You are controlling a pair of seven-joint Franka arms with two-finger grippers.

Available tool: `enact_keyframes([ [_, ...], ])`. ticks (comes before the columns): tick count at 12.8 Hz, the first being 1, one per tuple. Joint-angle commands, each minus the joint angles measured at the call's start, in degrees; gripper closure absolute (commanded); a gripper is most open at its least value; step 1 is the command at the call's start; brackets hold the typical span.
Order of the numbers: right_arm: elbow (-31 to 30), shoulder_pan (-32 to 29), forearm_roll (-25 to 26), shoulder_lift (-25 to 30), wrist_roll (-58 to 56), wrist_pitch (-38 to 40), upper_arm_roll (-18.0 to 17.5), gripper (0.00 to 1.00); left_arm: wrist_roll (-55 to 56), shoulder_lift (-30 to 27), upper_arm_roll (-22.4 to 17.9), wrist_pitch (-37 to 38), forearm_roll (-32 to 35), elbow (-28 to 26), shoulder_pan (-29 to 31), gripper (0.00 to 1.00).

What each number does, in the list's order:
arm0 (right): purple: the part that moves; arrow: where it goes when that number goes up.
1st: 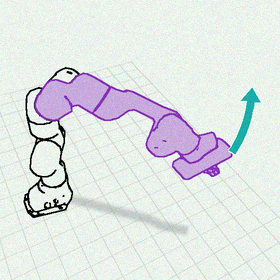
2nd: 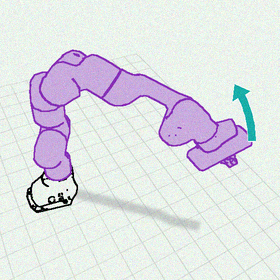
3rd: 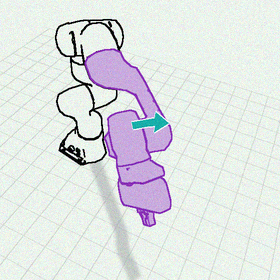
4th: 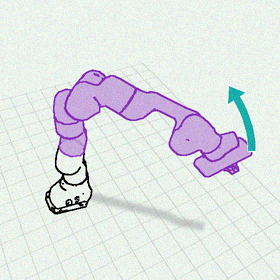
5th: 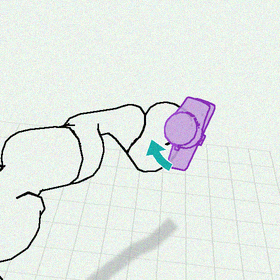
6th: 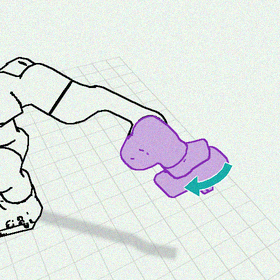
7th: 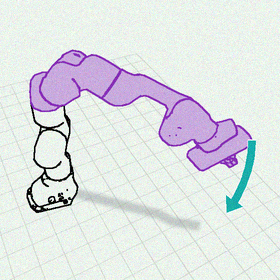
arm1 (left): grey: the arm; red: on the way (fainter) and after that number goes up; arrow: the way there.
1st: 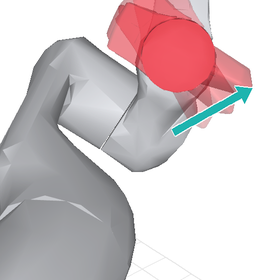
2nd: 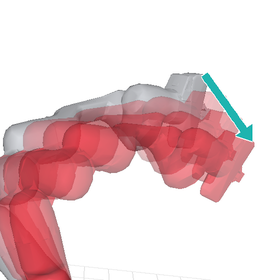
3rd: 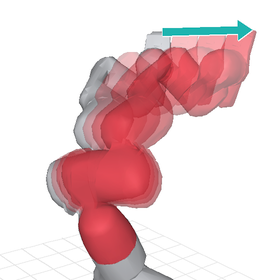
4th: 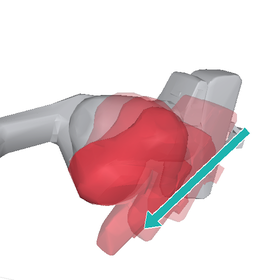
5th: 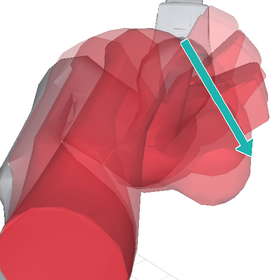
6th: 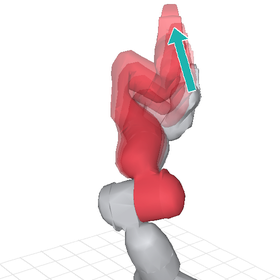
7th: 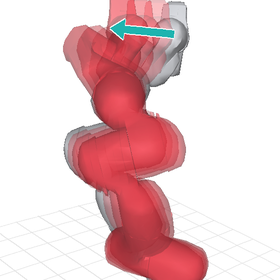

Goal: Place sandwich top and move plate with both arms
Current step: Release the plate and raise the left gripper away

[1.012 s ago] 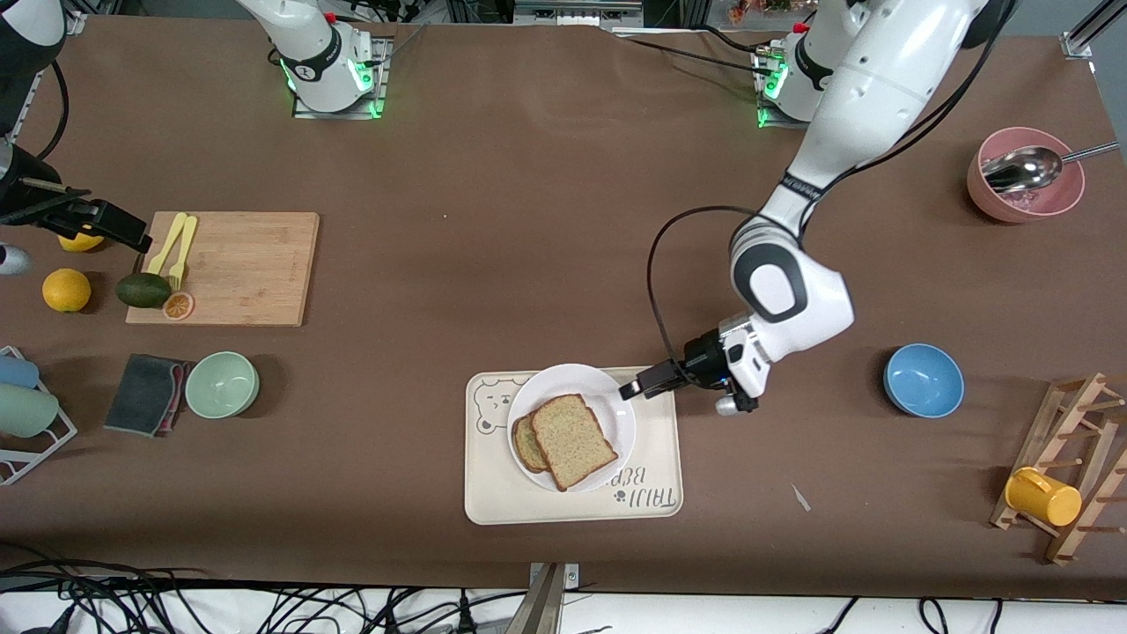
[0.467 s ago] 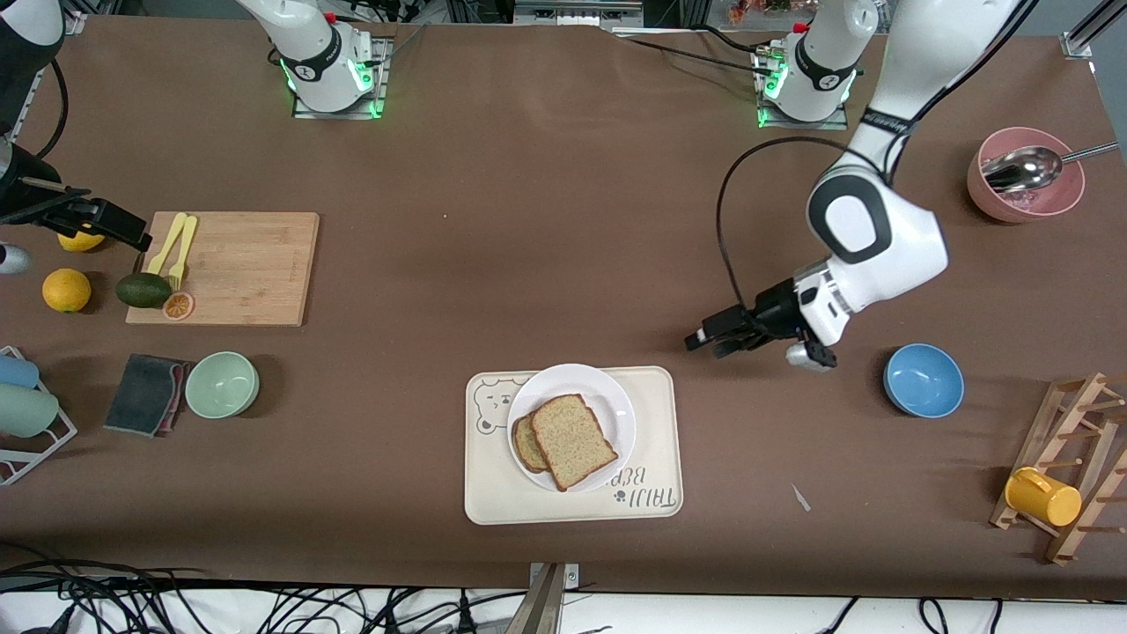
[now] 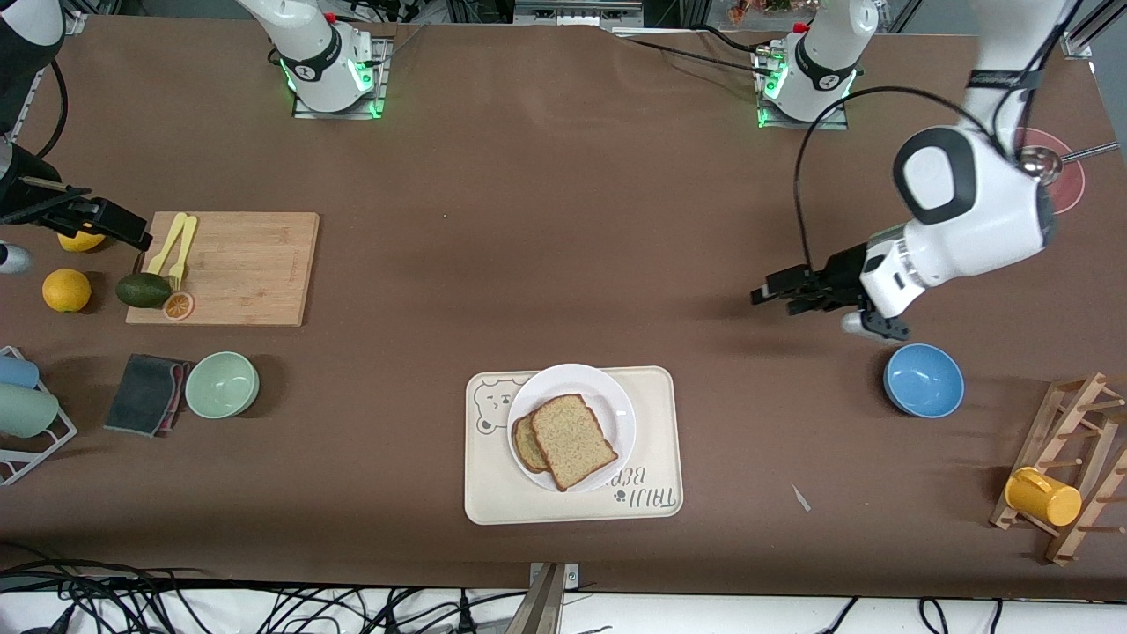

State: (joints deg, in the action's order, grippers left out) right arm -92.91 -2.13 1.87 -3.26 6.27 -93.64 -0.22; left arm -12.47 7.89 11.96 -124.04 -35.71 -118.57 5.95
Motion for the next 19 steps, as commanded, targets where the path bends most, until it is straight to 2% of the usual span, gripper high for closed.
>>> enact_keyframes([
  [1,1.0,-0.2,-0.2,0.1,-5.0,1.4,-0.1,0.0,6.4,-5.1,0.4,4.5,7.5,-0.9,2.2,0.01],
  [3,1.0,-0.3,-0.5,0.0,-9.9,2.0,0.0,0.0,10.7,-8.8,0.3,8.6,13.0,-0.6,4.2,0.01],
  [5,1.0,-0.4,-1.5,-0.1,-10.8,1.7,0.2,0.0,17.2,-9.8,0.3,16.6,23.3,4.1,4.3,0.01],
  [7,1.0,-0.4,-1.7,-0.3,-10.8,1.8,0.8,0.0,20.6,-10.7,0.3,23.6,29.5,8.0,4.3,0.01],
  [10,1.1,-0.3,-1.6,-0.6,-10.1,1.6,0.9,0.0,20.9,-15.4,-0.7,27.2,30.2,8.4,4.9,0.0],
  [12,1.0,-0.2,-1.6,-0.7,-10.8,2.0,0.9,0.0,21.3,-18.3,-0.8,29.7,33.6,8.4,5.0,0.0],
  [15,1.0,-0.4,-1.7,-1.6,-10.9,2.3,1.0,0.0,22.8,-18.1,-1.1,29.7,34.2,9.3,4.8,0.0],
  [17,1.1,-0.4,-1.6,-1.3,-10.6,2.3,0.8,0.0,22.8,-16.6,-3.4,28.9,34.2,10.8,3.1,0.0],
  [19,1.1,-0.3,-1.7,-1.3,-10.2,2.2,0.8,0.0,22.9,-16.0,-7.9,29.1,34.1,11.6,-0.6,0.0],
])
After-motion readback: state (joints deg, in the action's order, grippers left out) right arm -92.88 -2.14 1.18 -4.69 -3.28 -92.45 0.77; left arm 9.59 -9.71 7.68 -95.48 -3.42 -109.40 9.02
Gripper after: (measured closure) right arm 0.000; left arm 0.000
